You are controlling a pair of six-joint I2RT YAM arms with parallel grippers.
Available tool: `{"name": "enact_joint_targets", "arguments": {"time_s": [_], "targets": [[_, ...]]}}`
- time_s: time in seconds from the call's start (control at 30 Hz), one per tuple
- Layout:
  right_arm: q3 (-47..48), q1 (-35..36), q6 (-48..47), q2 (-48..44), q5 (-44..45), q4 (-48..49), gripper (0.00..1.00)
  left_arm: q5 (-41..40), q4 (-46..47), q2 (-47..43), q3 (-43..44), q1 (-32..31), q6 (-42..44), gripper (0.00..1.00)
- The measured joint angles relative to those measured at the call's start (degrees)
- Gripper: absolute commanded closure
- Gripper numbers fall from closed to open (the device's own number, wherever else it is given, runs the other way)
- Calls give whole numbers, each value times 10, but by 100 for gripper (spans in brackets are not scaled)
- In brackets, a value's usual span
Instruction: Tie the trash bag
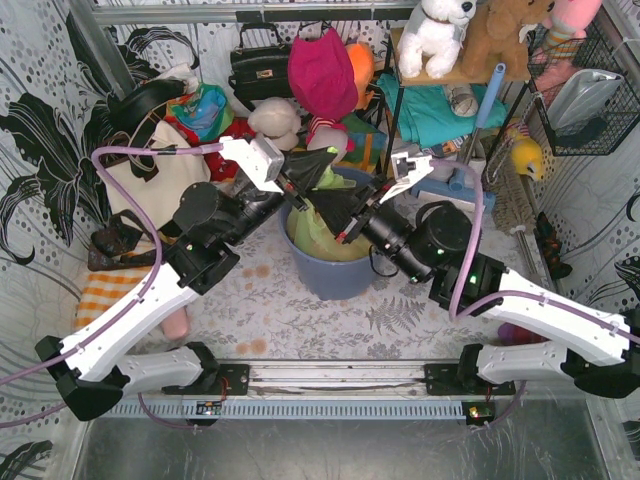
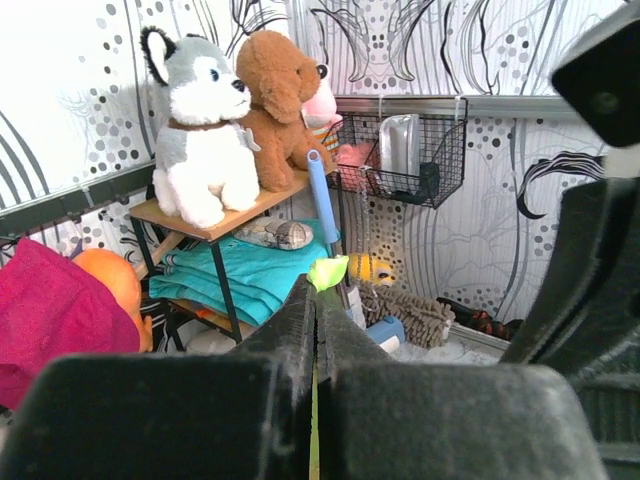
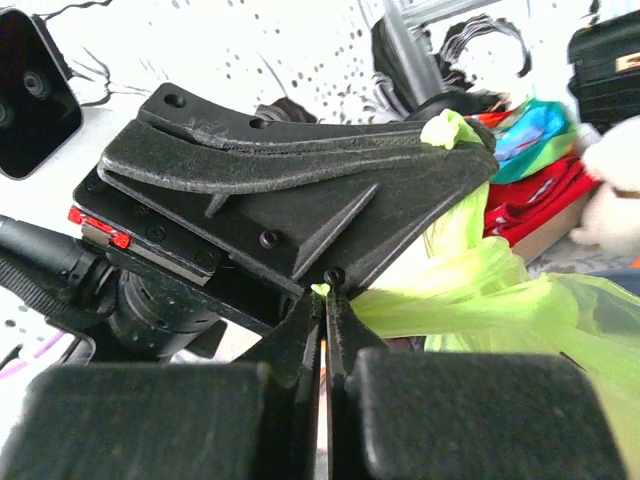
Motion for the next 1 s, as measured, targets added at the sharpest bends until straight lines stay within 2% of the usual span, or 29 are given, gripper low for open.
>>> {"name": "enact_joint_targets", "arguments": {"time_s": [0.1,0.2,0.37,0.67,1.0], "targets": [[-10,33,-25,10,76,35,100,-6,-5,-2,0,3,5,100],[-40,44,-37,10,110,59,100,-9,-8,-3,0,4,6,100],[-88,42,-57,10,121,61,100,10,-7,-15,0,-4,6,100],[-55,42,-69,-1,134,40,100,13,-7,-32,-3,-6,6,100],[-58,43,-69,41,203,28,100,11,-7,-29,-3,-6,7,100]]}}
